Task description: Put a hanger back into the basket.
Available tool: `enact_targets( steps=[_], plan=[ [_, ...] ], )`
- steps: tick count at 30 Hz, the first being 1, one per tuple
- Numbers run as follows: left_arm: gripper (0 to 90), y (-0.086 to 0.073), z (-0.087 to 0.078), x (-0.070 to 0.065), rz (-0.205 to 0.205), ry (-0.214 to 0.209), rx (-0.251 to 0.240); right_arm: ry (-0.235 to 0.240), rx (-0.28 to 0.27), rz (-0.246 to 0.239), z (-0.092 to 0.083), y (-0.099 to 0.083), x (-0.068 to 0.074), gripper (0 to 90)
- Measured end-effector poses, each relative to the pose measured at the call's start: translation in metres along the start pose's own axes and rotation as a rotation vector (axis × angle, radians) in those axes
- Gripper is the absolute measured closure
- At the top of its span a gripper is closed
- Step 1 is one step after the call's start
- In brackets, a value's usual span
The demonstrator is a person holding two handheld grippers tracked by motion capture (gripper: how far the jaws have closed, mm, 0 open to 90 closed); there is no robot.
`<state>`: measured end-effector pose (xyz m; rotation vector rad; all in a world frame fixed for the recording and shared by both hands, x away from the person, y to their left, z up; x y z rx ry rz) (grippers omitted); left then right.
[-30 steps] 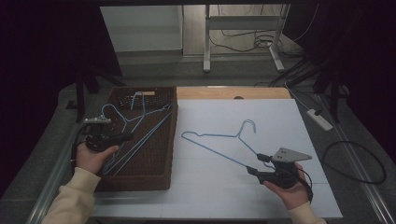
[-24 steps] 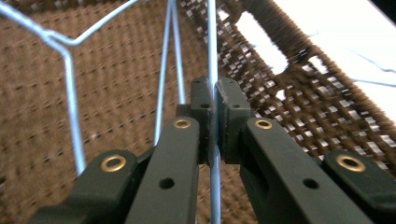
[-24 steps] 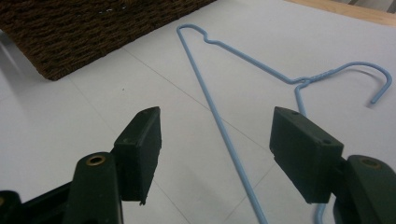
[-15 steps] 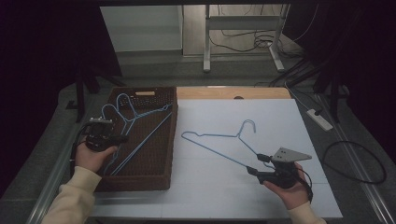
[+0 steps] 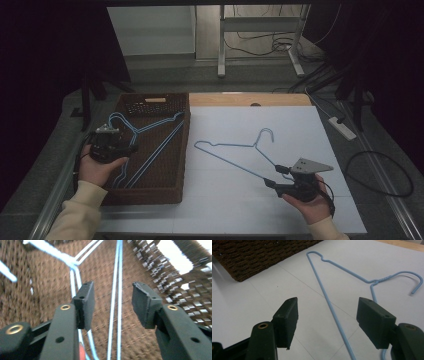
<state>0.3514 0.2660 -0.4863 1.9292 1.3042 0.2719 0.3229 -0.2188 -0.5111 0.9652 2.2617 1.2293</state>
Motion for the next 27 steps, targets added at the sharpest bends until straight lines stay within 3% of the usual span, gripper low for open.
enact_targets(
  steps=[5,9,10,11,17,27],
  plan=[
    [44.8,0.007,-0.019,-0.024,0.059,-0.074,-0.104,0.000,0.002,0.001,0.000,0.000,0.000,34.6],
    [41.4,0.009,-0.026,-0.048,0.113,-0.127,-0.145,-0.001,0.005,0.007,0.000,-0.001,-0.001,34.4],
    [40.8,0.008,-0.027,-0.060,0.139,-0.150,-0.154,-0.001,0.006,0.007,0.000,-0.001,-0.001,34.4],
    [40.4,0.008,-0.027,-0.060,0.139,-0.150,-0.154,-0.001,0.006,0.007,0.000,-0.001,-0.001,34.4],
    [39.3,0.001,-0.023,-0.094,0.191,-0.225,-0.154,-0.002,0.019,0.000,0.001,-0.002,-0.001,34.3],
    [38.7,-0.011,-0.011,-0.117,0.206,-0.257,-0.158,-0.006,0.028,0.000,0.002,-0.003,-0.003,34.3]
  ],
)
Point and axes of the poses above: each handheld gripper's, and its own axes: z roughly forward along the jaws, y roughly out of its top, x roughly to its left, the point moved 7 cm from there along z, roughly forward along the jaws, and after that the axes turned 7 degrees about -y, right-handed, at the moved point
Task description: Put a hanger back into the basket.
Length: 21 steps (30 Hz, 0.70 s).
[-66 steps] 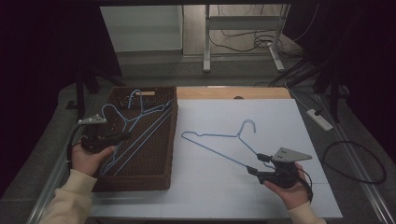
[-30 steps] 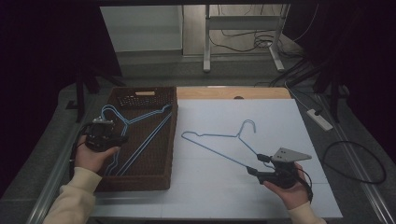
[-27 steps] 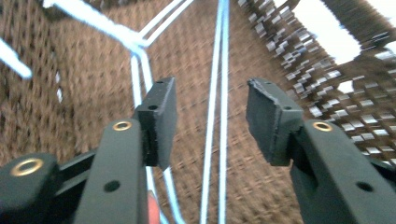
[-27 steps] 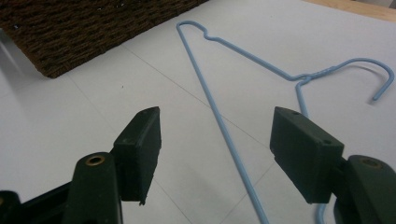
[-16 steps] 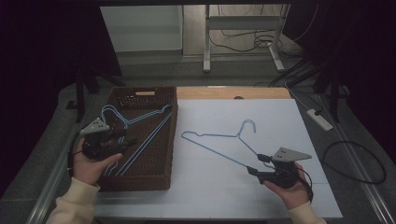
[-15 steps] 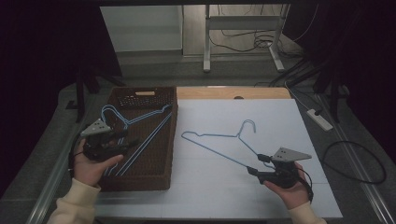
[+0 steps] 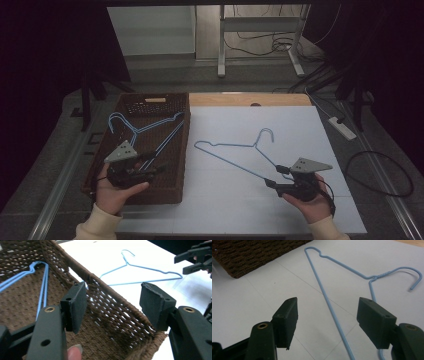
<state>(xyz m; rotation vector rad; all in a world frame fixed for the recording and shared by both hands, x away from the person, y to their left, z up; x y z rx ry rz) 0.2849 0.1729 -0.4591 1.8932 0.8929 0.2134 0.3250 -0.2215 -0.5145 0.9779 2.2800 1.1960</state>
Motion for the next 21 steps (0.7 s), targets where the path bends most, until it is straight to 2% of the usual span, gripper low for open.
enact_targets(
  steps=[12,21],
  plan=[
    [38.2,-0.006,0.014,-0.014,0.013,-0.013,-0.014,-0.011,0.002,-0.002,-0.003,0.000,-0.004,34.6],
    [37.7,-0.007,0.017,-0.018,0.020,-0.022,-0.007,-0.038,0.028,0.013,-0.006,-0.002,-0.012,36.4]
  ],
)
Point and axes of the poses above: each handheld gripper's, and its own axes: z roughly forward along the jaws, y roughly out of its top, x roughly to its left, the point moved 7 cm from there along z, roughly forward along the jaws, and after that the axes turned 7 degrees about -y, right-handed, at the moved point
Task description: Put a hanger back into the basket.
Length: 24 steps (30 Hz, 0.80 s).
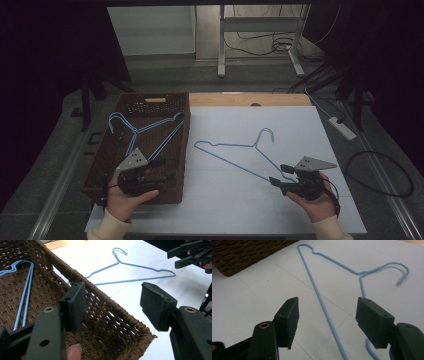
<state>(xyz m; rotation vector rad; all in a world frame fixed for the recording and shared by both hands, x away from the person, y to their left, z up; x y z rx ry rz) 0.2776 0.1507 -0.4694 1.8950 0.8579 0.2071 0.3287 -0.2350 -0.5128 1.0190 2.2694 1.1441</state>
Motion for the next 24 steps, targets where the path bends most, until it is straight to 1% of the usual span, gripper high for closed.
enact_targets(
  steps=[2,3,4,5,6,7,8,9,10,12,13,15,16,17,19,20,21,24],
  plan=[
    [37.6,0.000,0.000,0.000,0.002,-0.002,0.000,-0.014,0.013,0.005,0.000,-0.001,-0.004,37.5],
    [37.7,-0.001,0.000,0.000,0.003,-0.003,0.002,-0.042,0.040,0.006,0.001,-0.003,-0.008,40.9],
    [37.7,-0.001,0.000,0.000,0.003,-0.004,0.003,-0.057,0.059,-0.002,0.002,-0.004,-0.011,41.9],
    [37.7,-0.002,0.000,0.000,0.003,-0.004,0.004,-0.057,0.059,-0.002,0.002,-0.004,-0.011,41.9],
    [37.7,-0.002,0.001,0.000,0.002,-0.005,0.006,-0.078,0.101,-0.024,0.004,-0.007,-0.017,45.4],
    [37.7,-0.003,0.001,0.000,0.002,-0.007,0.006,-0.078,0.101,-0.024,0.004,-0.007,-0.017,45.4],
    [37.6,-0.003,0.002,0.000,0.002,-0.008,0.008,-0.096,0.133,-0.019,0.006,-0.010,-0.026,47.8],
    [37.6,-0.003,0.002,-0.001,0.002,-0.010,0.009,-0.098,0.144,-0.014,0.007,-0.011,-0.030,49.1],
    [37.6,-0.003,0.002,-0.001,0.002,-0.010,0.009,-0.098,0.144,-0.014,0.007,-0.011,-0.030,49.1],
    [37.5,-0.003,0.002,-0.001,0.007,-0.013,0.014,-0.095,0.170,0.011,0.008,-0.015,-0.041,52.5],
    [37.6,-0.003,0.003,-0.002,0.007,-0.014,0.014,-0.094,0.188,0.023,0.009,-0.018,-0.046,56.2],
    [37.5,-0.004,0.003,-0.002,0.002,-0.027,0.015,-0.095,0.219,0.021,0.008,-0.022,-0.052,63.7],
    [37.5,-0.004,0.004,-0.003,-0.005,-0.040,0.012,-0.101,0.239,0.011,0.008,-0.024,-0.055,68.8],
    [37.4,-0.004,0.005,-0.002,-0.003,-0.036,0.014,-0.103,0.266,-0.004,0.006,-0.027,-0.057,78.1],
    [37.4,-0.005,0.005,-0.002,0.000,-0.033,0.022,-0.101,0.292,-0.019,0.004,-0.029,-0.057,87.3],
    [37.4,-0.005,0.005,-0.002,0.000,-0.033,0.022,-0.101,0.292,-0.019,0.004,-0.029,-0.057,87.3],
    [37.4,-0.006,0.006,-0.002,-0.001,-0.033,0.023,-0.100,0.301,-0.024,0.003,-0.029,-0.057,89.6],
    [37.3,-0.006,0.006,-0.001,-0.002,-0.030,0.024,-0.086,0.343,-0.027,0.001,-0.034,-0.055,90.0]
  ],
)
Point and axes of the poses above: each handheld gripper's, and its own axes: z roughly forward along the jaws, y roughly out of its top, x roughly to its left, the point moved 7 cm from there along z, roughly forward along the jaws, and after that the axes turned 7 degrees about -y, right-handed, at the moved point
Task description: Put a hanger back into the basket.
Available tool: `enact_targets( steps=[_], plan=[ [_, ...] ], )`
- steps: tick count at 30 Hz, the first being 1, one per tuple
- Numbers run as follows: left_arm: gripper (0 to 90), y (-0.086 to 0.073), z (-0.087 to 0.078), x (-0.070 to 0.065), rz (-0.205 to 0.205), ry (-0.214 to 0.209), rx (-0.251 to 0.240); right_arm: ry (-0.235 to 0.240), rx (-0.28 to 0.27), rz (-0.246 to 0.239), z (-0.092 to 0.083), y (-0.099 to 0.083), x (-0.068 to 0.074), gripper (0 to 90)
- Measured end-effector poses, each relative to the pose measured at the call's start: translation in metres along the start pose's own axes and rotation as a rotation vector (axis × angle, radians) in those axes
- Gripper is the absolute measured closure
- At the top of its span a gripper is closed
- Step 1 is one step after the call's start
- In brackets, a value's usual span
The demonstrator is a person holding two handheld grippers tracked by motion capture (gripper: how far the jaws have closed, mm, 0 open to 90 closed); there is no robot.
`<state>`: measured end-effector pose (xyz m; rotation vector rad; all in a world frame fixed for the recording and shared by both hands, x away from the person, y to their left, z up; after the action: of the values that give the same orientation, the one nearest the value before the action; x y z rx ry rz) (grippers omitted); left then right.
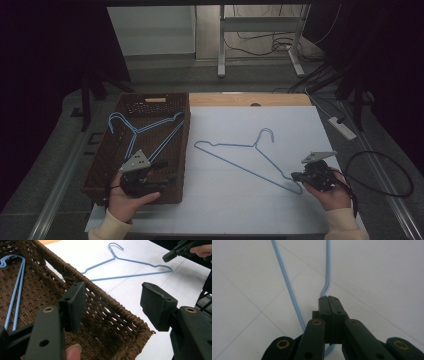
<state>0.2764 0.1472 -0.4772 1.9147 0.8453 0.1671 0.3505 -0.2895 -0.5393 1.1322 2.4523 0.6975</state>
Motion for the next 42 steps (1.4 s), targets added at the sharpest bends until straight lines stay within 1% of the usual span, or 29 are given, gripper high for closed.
enact_targets(
  steps=[1,2,3,8,9,13,15,16,18,20,22,24,26,27,29,31,36,42],
  plan=[
    [37.3,0.000,0.000,0.000,0.000,-0.001,0.000,0.004,0.019,-0.012,0.001,-0.003,0.001,90.0],
    [37.3,0.000,-0.001,0.000,0.001,0.000,0.000,0.014,0.052,-0.027,0.004,-0.008,0.003,90.0],
    [37.3,0.000,-0.001,0.000,0.001,0.000,-0.001,0.014,0.052,-0.027,0.004,-0.008,0.003,90.0],
    [37.2,0.001,-0.002,0.000,0.000,-0.002,-0.003,0.023,0.131,-0.044,0.007,-0.020,0.009,90.0],
    [37.2,0.001,-0.002,0.000,0.000,-0.003,-0.002,0.020,0.135,-0.049,0.007,-0.023,0.009,90.0],
    [37.1,0.001,-0.002,0.000,0.001,-0.005,-0.004,0.035,0.146,-0.019,0.001,-0.030,0.014,90.0],
    [37.1,0.002,-0.002,-0.001,0.002,-0.005,-0.006,0.056,0.153,-0.004,-0.002,-0.034,0.020,90.0],
    [37.1,0.002,-0.002,-0.001,0.002,-0.005,-0.006,0.061,0.159,-0.006,-0.004,-0.036,0.023,90.0],
    [37.1,0.002,-0.002,0.000,0.002,-0.004,-0.008,0.091,0.167,-0.002,-0.007,-0.039,0.033,90.0],
    [37.1,0.002,-0.002,0.000,0.001,-0.004,-0.009,0.122,0.176,-0.012,-0.010,-0.042,0.045,90.0],
    [37.1,0.002,-0.001,0.000,0.002,-0.005,-0.006,0.142,0.182,-0.027,-0.012,-0.044,0.055,90.0],
    [37.1,0.002,-0.001,0.000,0.002,-0.006,-0.005,0.175,0.186,-0.047,-0.013,-0.045,0.067,90.0],
    [37.1,0.002,0.000,0.001,0.001,-0.005,-0.005,0.212,0.179,-0.061,-0.013,-0.045,0.078,90.0],
    [37.1,0.002,0.000,0.001,0.001,-0.005,-0.005,0.220,0.177,-0.063,-0.013,-0.045,0.081,90.0],
    [37.1,0.002,0.000,0.000,0.000,-0.006,-0.003,0.236,0.176,-0.083,-0.012,-0.043,0.089,90.0],
    [37.1,0.002,0.001,0.000,0.000,-0.006,-0.003,0.252,0.171,-0.095,-0.011,-0.041,0.096,90.0],
    [37.1,0.002,0.001,0.000,0.002,-0.007,-0.001,0.292,0.166,-0.108,-0.009,-0.038,0.105,90.0],
    [37.3,0.002,0.000,0.001,-0.002,0.000,-0.010,0.331,0.168,-0.157,-0.004,-0.030,0.125,90.0]
  ],
)
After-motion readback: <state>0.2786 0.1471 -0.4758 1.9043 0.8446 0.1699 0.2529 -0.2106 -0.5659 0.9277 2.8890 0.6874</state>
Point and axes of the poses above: each handheld gripper's, and its own axes: z roughly forward along the jaws, y roughly out of its top, x roughly to its left, the point moved 7 cm from there along z, roughly forward along the jaws, and after that the axes turned 7 degrees about -y, right-handed, at the moved point
